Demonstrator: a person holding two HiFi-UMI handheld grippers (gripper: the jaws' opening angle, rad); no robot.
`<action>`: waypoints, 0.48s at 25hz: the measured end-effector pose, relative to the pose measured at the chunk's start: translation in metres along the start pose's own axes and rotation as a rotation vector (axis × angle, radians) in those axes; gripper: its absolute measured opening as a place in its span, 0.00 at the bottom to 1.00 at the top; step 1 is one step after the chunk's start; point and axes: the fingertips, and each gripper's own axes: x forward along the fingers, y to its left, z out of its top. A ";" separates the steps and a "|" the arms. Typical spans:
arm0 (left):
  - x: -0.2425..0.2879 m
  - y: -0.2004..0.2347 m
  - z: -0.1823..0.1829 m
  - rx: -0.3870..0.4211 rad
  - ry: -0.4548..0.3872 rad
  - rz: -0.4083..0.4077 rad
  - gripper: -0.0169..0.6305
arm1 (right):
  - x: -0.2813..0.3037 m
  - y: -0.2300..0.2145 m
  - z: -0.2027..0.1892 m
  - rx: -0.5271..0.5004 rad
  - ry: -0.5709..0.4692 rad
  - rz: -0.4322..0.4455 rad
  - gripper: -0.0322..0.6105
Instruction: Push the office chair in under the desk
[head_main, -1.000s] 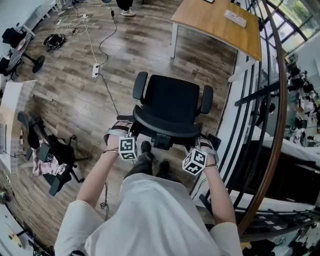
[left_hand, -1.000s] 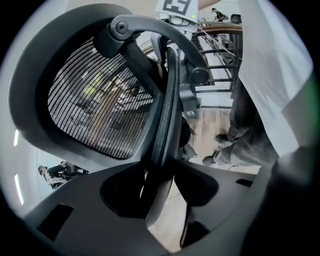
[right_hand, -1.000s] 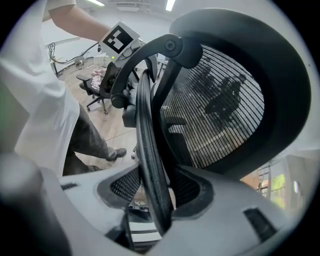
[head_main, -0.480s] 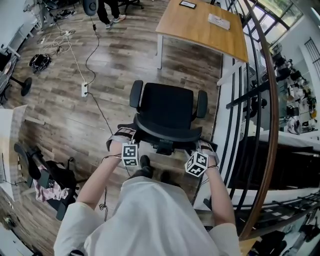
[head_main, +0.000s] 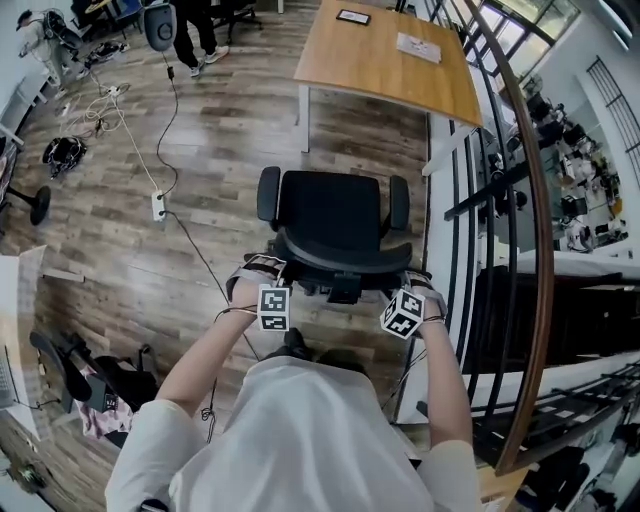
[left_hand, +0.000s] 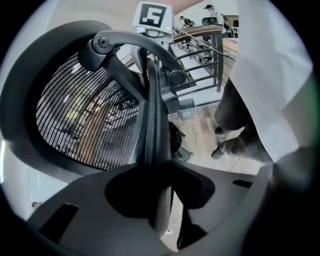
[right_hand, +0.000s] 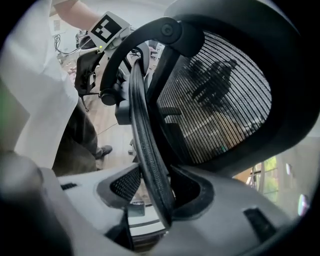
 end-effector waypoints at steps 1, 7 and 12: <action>0.003 0.005 0.001 0.004 -0.006 -0.004 0.21 | 0.002 -0.006 -0.001 0.005 0.007 0.001 0.33; 0.026 0.033 -0.004 0.001 -0.034 -0.040 0.19 | 0.019 -0.038 0.001 0.026 0.030 0.013 0.33; 0.033 0.063 -0.001 0.011 -0.039 -0.043 0.18 | 0.018 -0.070 0.001 0.025 0.040 0.025 0.33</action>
